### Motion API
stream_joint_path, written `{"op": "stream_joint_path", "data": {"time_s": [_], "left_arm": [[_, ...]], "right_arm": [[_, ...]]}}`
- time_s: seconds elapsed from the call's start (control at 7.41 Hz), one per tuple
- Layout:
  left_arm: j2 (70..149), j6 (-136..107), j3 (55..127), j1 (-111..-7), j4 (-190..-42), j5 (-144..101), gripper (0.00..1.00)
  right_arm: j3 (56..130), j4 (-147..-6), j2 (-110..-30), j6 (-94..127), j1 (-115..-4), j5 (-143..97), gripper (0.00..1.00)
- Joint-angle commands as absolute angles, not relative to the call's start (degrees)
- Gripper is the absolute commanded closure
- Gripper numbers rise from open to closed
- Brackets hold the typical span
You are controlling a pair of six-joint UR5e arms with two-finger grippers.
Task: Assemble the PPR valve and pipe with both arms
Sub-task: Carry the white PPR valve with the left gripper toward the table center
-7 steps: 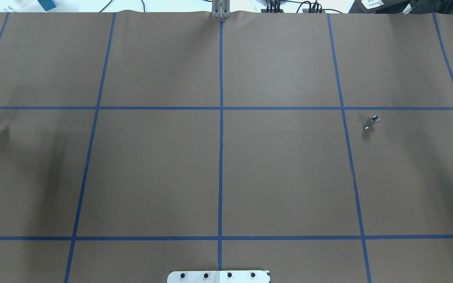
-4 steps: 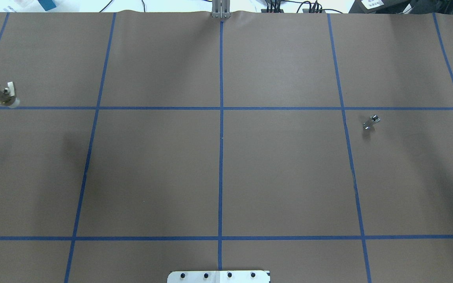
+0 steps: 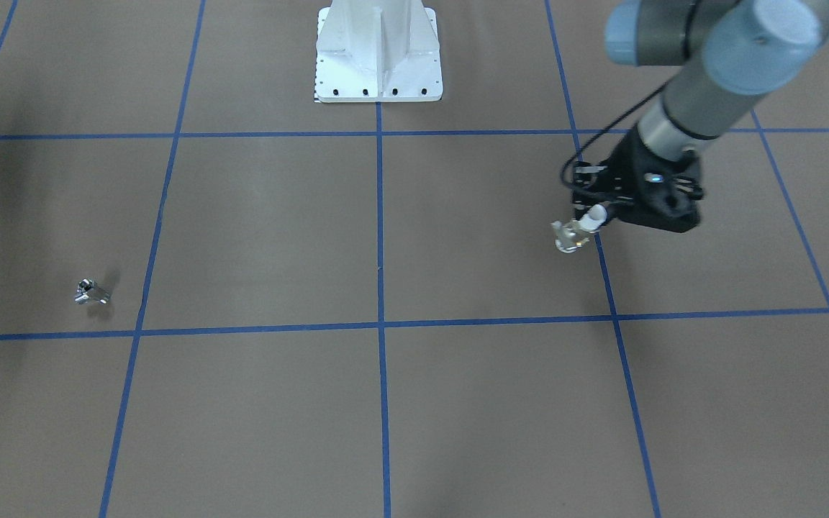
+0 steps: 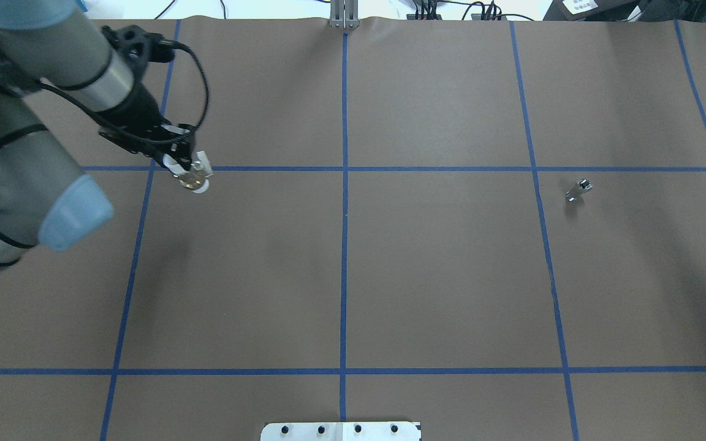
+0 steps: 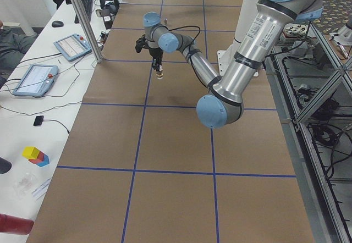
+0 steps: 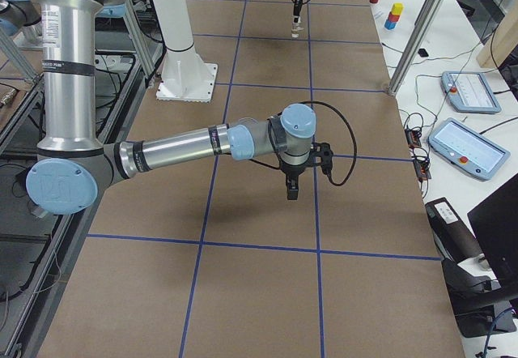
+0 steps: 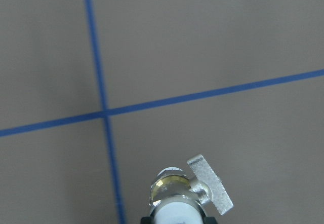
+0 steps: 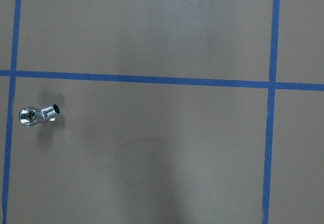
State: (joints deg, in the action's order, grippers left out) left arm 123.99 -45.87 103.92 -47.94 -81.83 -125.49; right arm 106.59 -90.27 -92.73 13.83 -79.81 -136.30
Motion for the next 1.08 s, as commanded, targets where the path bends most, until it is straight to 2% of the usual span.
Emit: {"op": "stream_joint_path", "data": {"time_s": [0.0,0.27,0.94], "left_arm": [[137.8,-55.3,93.3,-41.4,-81.2,-120.3,1.00],[146.8,-57.5,82.9,-38.3,-81.2,-118.1,1.00],[150.7,-57.3,72.9,-36.2,-84.6,-116.3,1.00]], "right_arm": [[106.5,-90.3,-92.7,13.7,-79.8,-136.3,0.00],[106.5,-90.3,-92.8,14.0,-79.8,-136.2,0.00],[106.5,-90.3,-92.7,14.0,-79.8,-136.1,0.00]]}}
